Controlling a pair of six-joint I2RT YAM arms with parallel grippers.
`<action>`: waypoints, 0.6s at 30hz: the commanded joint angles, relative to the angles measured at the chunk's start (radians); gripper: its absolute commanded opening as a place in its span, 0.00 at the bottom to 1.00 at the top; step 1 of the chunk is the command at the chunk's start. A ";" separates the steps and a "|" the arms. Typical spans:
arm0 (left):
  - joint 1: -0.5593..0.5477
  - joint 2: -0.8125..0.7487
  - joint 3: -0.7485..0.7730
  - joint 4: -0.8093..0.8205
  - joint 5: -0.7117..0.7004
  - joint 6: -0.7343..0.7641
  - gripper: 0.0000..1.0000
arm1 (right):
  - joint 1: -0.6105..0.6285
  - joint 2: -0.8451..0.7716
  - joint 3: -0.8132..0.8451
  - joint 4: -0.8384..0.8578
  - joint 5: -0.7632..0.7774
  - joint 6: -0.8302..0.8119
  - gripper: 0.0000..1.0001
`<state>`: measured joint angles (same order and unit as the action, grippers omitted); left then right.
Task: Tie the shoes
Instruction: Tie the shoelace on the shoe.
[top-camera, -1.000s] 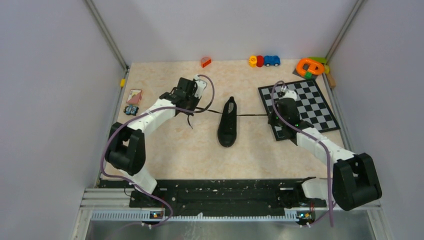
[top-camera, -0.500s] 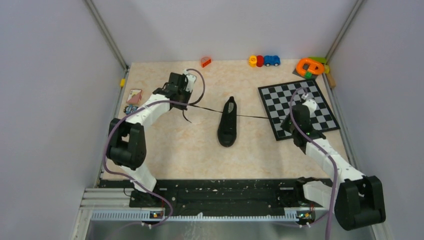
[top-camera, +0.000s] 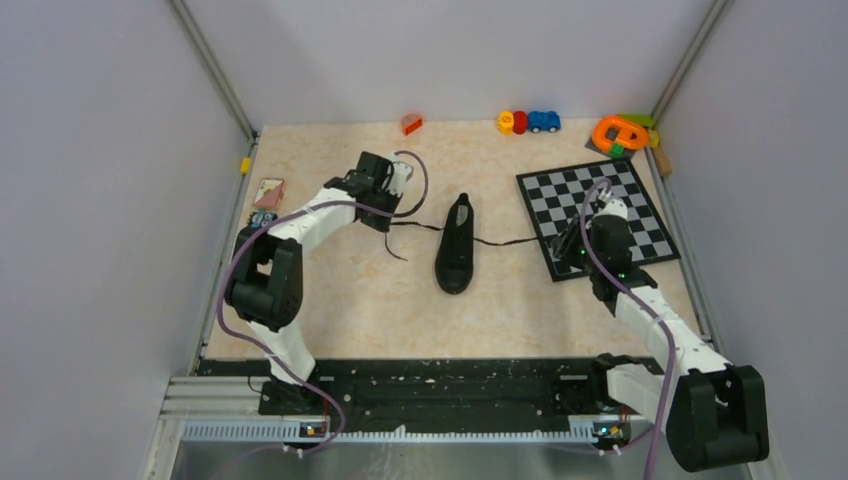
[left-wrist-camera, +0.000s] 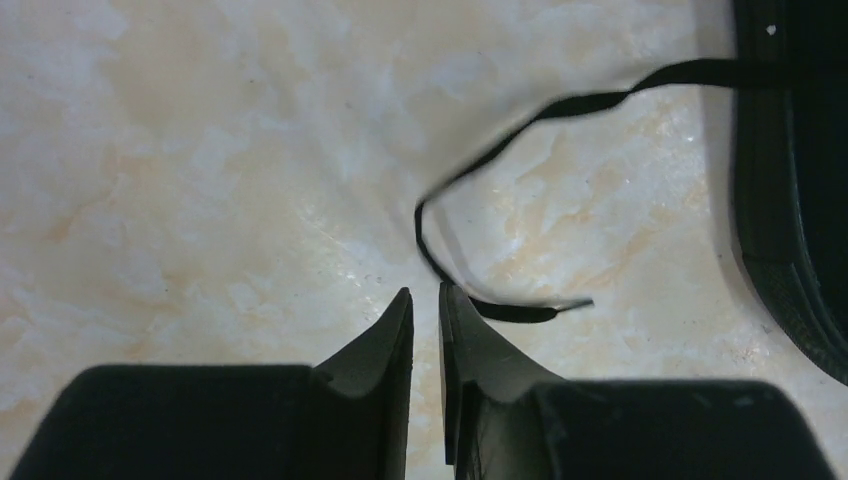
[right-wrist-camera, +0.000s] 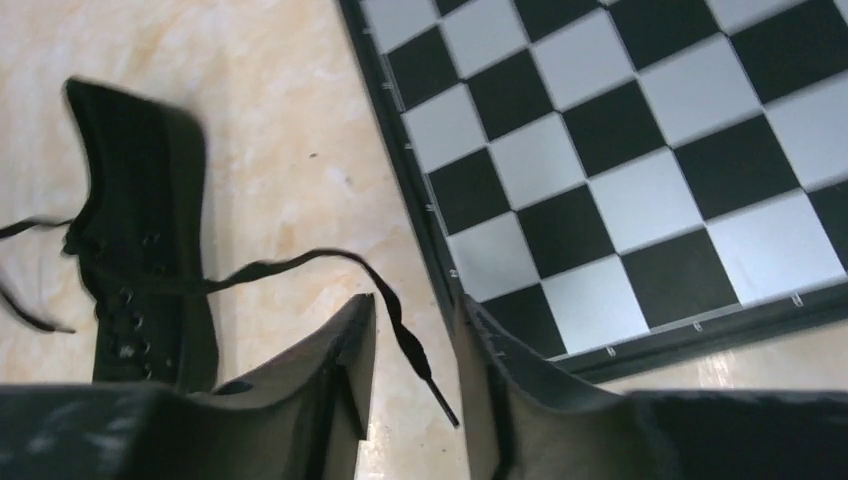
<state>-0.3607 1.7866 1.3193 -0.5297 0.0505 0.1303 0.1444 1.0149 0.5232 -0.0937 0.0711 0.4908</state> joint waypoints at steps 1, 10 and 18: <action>-0.017 -0.076 -0.052 0.058 -0.025 -0.025 0.22 | -0.006 -0.059 -0.015 0.174 -0.244 -0.083 0.44; -0.046 -0.210 -0.220 0.272 0.197 0.061 0.35 | 0.226 0.039 0.124 0.221 -0.302 -0.278 0.52; -0.108 -0.188 -0.319 0.515 0.389 0.467 0.40 | 0.309 0.273 0.154 0.442 -0.380 -0.289 0.56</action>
<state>-0.4561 1.6051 1.0458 -0.2058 0.3145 0.3805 0.4408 1.2098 0.6296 0.2192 -0.2493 0.2359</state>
